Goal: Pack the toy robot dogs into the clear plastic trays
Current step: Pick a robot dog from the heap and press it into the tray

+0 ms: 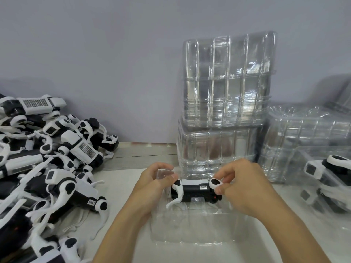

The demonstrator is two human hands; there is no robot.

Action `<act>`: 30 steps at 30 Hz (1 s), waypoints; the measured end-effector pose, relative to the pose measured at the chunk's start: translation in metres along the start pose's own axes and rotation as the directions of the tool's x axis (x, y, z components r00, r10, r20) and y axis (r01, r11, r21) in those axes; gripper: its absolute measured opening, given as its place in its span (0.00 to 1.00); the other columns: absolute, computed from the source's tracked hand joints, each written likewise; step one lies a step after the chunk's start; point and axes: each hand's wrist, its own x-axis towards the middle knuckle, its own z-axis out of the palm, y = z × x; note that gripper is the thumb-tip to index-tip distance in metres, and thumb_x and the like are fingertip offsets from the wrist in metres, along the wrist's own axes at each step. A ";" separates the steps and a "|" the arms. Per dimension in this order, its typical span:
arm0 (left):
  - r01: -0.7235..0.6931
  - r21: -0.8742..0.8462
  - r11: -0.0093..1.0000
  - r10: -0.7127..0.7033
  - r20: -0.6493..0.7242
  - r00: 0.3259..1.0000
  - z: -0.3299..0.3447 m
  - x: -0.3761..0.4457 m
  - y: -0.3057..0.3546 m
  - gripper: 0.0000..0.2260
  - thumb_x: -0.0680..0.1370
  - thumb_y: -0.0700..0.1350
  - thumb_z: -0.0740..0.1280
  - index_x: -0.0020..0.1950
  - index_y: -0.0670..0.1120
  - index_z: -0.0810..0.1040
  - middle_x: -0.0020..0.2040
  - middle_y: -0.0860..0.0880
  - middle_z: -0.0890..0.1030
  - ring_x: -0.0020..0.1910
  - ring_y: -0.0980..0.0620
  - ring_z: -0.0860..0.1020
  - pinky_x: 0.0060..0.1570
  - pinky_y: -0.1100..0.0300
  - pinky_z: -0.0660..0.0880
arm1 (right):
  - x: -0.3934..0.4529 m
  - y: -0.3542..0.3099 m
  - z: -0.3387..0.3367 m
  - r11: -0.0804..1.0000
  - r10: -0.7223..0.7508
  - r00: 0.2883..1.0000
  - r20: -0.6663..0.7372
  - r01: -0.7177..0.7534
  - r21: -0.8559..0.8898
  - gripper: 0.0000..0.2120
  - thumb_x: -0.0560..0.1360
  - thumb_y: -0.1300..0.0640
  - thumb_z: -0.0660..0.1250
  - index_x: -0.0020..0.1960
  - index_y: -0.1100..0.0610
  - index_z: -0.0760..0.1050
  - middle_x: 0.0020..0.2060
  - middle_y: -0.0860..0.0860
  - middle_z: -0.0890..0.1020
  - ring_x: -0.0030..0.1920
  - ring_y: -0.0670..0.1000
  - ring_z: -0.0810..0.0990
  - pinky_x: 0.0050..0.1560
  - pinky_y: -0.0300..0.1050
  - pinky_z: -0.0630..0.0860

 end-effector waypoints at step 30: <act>-0.007 -0.014 1.000 0.007 -0.019 1.000 0.000 0.003 -0.004 0.07 0.76 0.38 0.72 0.52 0.47 0.81 0.40 0.54 0.85 0.39 0.55 0.81 0.45 0.55 0.76 | -0.004 -0.007 -0.001 0.982 -0.157 0.987 0.042 0.160 -0.096 0.09 0.73 0.52 0.77 0.52 0.43 0.83 0.44 0.39 0.77 0.42 0.39 0.75 0.39 0.30 0.67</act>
